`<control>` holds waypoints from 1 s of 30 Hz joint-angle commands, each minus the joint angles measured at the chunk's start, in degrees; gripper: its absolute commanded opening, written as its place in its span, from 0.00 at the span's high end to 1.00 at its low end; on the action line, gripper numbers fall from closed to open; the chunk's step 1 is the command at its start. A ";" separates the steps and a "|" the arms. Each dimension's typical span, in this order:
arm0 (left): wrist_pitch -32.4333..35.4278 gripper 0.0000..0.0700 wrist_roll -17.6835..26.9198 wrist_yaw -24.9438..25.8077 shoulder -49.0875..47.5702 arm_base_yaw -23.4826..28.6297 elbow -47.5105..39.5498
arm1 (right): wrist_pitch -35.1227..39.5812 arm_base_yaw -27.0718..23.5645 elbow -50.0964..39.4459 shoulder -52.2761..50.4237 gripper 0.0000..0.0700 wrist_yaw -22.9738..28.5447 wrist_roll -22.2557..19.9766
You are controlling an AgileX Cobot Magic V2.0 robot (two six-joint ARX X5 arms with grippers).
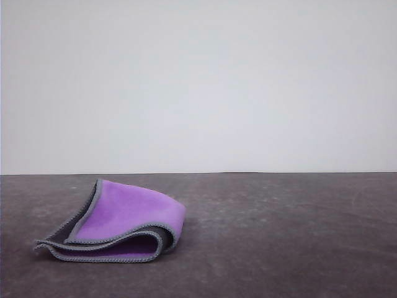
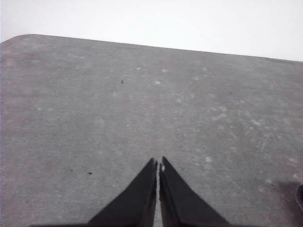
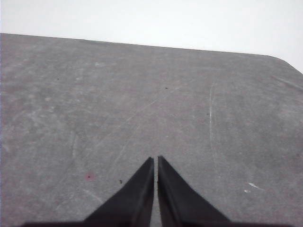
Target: Fold clothes
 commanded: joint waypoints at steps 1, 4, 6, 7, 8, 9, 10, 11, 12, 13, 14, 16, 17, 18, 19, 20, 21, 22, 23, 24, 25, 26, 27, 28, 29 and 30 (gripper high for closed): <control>0.15 1.00 0.37 -0.28 -0.07 0.00 -1.16 | 0.42 -0.09 -0.17 0.00 0.98 0.22 0.79; 0.15 1.00 0.37 -0.28 -0.07 0.00 -1.16 | 0.40 -0.09 -0.17 0.00 0.98 0.22 0.79; 0.15 1.00 0.35 -0.28 -0.07 0.00 -1.16 | 0.41 -0.09 -0.17 0.00 0.98 0.22 0.79; 0.15 1.00 0.35 -0.28 -0.07 0.00 -1.16 | 0.40 -0.09 -0.17 0.00 0.98 0.22 0.80; 0.15 1.00 0.37 -0.30 -0.07 0.00 -1.16 | 0.39 -0.09 -0.17 0.00 0.98 0.22 0.79; 0.15 1.00 0.37 -0.29 -0.07 0.00 -1.16 | 0.41 -0.09 -0.17 0.00 0.98 0.22 0.80; 0.15 1.00 0.37 -0.28 -0.07 0.00 -1.16 | 0.42 -0.09 -0.17 0.00 0.98 0.22 0.79; 0.15 1.00 0.35 -0.28 -0.07 0.00 -1.16 | 0.42 -0.09 -0.17 0.00 0.98 0.22 0.79; 0.15 1.00 0.35 -0.28 -0.07 0.00 -1.16 | 0.42 -0.09 -0.17 0.00 0.98 0.22 0.79; 0.15 1.00 0.35 -0.28 -0.07 0.00 -1.16 | 0.42 -0.09 -0.17 0.00 0.98 0.22 0.79; 0.15 1.00 0.35 -0.28 -0.07 0.00 -1.16 | 0.42 -0.09 -0.17 0.00 0.98 0.22 0.79; 0.15 1.00 0.37 -0.28 -0.07 0.00 -1.16 | 0.39 -0.09 -0.17 0.00 0.98 0.22 0.79; 0.15 1.00 0.37 -0.30 -0.07 0.00 -1.16 | 0.41 -0.09 -0.17 0.00 0.98 0.22 0.79; 0.15 1.00 0.35 -0.29 -0.07 0.00 -1.16 | 0.42 -0.09 -0.17 0.00 0.98 0.22 0.80; 0.15 1.00 0.37 -0.28 -0.07 0.00 -1.16 | 0.42 -0.09 -0.17 0.00 0.98 0.22 0.79; 0.15 1.00 0.37 -0.28 -0.08 0.00 -1.16 | 0.40 -0.09 -0.17 0.00 0.98 0.22 0.79; 0.15 1.00 0.37 -0.28 -0.07 0.00 -1.16 | 0.39 -0.09 -0.17 0.00 0.98 0.22 0.80; 0.15 1.00 0.37 -0.28 -0.07 0.00 -1.16 | 0.41 -0.09 -0.17 0.00 0.98 0.22 0.79; 0.15 1.00 0.37 -0.28 -0.07 0.00 -1.16 | 0.42 -0.09 -0.17 0.00 0.98 0.22 0.79; 0.15 1.00 0.37 -0.28 -0.07 0.00 -1.16 | 0.42 -0.09 -0.17 0.00 0.98 0.22 0.79; 0.15 1.00 0.37 -0.28 -0.07 0.00 -1.16 | 0.40 -0.09 -0.17 0.00 0.98 0.22 0.79; 0.15 1.00 0.36 -0.30 -0.07 0.00 -1.16 | 0.41 -0.09 -0.17 0.00 0.98 0.22 0.79; 0.15 1.00 0.37 -0.29 -0.07 0.00 -1.16 | 0.42 -0.09 -0.17 0.00 0.98 0.22 0.79; 0.15 1.00 0.37 -0.28 -0.07 0.00 -1.16 | 0.42 -0.09 -0.17 0.00 0.98 0.22 0.79; 0.15 1.00 0.35 -0.28 -0.07 0.00 -1.16 | 0.42 -0.09 -0.17 0.00 0.98 0.22 0.79; 0.15 1.00 0.37 -0.28 -0.07 0.00 -1.16 | 0.42 -0.09 -0.17 0.00 0.98 0.22 0.79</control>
